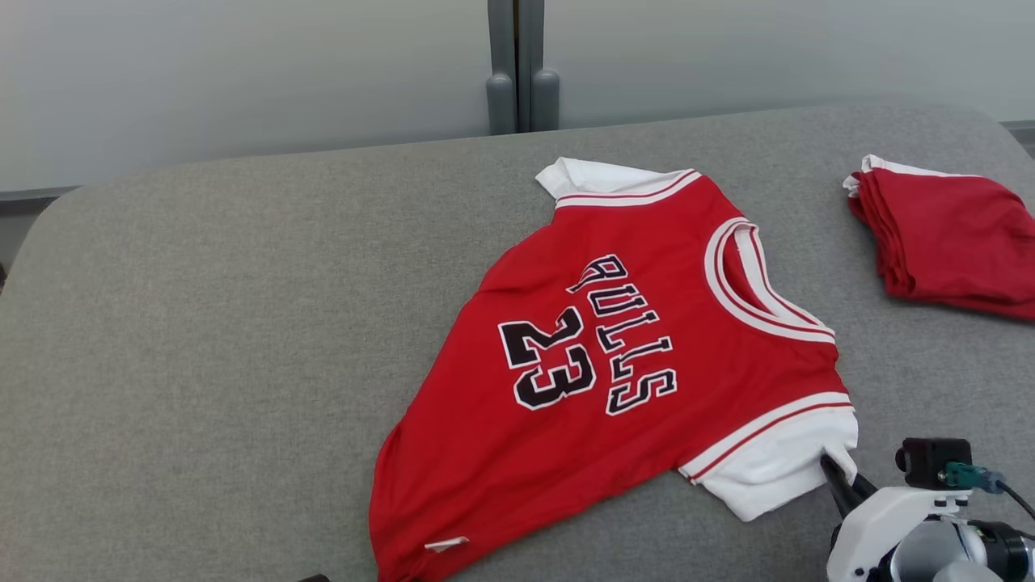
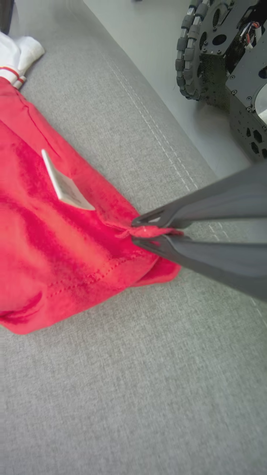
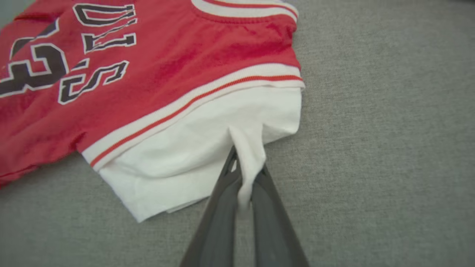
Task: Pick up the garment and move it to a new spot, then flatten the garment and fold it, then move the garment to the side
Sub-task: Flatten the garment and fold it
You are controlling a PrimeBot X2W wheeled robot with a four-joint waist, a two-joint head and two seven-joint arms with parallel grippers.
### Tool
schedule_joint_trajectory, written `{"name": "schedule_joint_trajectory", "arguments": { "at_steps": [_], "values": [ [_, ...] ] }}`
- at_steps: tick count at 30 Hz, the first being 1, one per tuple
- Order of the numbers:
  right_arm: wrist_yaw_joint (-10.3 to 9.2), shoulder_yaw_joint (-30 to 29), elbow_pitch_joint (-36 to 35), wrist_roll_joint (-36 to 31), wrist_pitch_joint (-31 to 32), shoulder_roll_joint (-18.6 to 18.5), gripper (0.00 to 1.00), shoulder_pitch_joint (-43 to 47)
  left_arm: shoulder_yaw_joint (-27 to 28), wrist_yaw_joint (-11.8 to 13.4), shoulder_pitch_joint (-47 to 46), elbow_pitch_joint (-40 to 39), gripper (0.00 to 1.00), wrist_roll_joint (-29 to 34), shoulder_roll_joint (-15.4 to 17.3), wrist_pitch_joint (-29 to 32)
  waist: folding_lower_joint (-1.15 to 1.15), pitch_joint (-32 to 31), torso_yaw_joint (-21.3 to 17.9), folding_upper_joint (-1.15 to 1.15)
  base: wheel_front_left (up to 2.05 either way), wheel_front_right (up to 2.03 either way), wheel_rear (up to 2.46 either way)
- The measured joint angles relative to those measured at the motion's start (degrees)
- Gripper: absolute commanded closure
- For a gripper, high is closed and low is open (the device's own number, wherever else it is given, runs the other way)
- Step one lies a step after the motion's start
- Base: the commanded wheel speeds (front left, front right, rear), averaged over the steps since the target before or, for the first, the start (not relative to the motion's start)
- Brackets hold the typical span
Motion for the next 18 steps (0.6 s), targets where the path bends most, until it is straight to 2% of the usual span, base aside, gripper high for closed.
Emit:
{"name": "schedule_joint_trajectory", "arguments": {
  "at_steps": [4, 7, 10, 13, 18],
  "values": [
    [0.0, -1.24, -4.22, 7.6, -0.27, 0.86, 1.0, 0.07, 0.73, 0.0, 0.02, -1.0, 1.0, -1.4, 0.21, -1.4, 0.0, -0.91, -0.17, 0.0, 0.0, 0.0, 0.0],
    [0.0, -2.6, -11.9, 15.93, 1.41, 1.18, 1.0, 1.1, 3.14, 0.25, 0.77, -6.3, 1.0, -4.13, 0.96, -2.5, 0.0, -1.62, -0.42, 0.0, 0.0, 0.0, 0.0],
    [-0.02, -6.64, -21.93, 23.32, 3.14, 0.13, 1.0, 2.69, 6.28, 1.25, 3.07, -15.78, 1.0, -7.11, 3.18, -2.6, 0.0, -2.35, -0.81, 0.0, 0.0, 0.0, 0.0],
    [-0.04, -11.31, -30.44, 27.92, 6.03, -0.62, 1.0, 4.25, 9.04, 3.0, 4.65, -26.31, 1.0, -8.12, 6.3, -0.86, 0.0, -3.2, -1.23, 0.0, 0.0, 0.0, 0.0],
    [-0.07, -19.6, -42.11, 31.51, 11.01, 0.35, 1.0, 2.7, 12.98, 4.63, 4.58, -42.36, 1.0, -10.82, 10.29, 3.33, 0.0, -3.72, -2.32, 0.0, 0.0, 0.0, 0.0]
  ]
}}
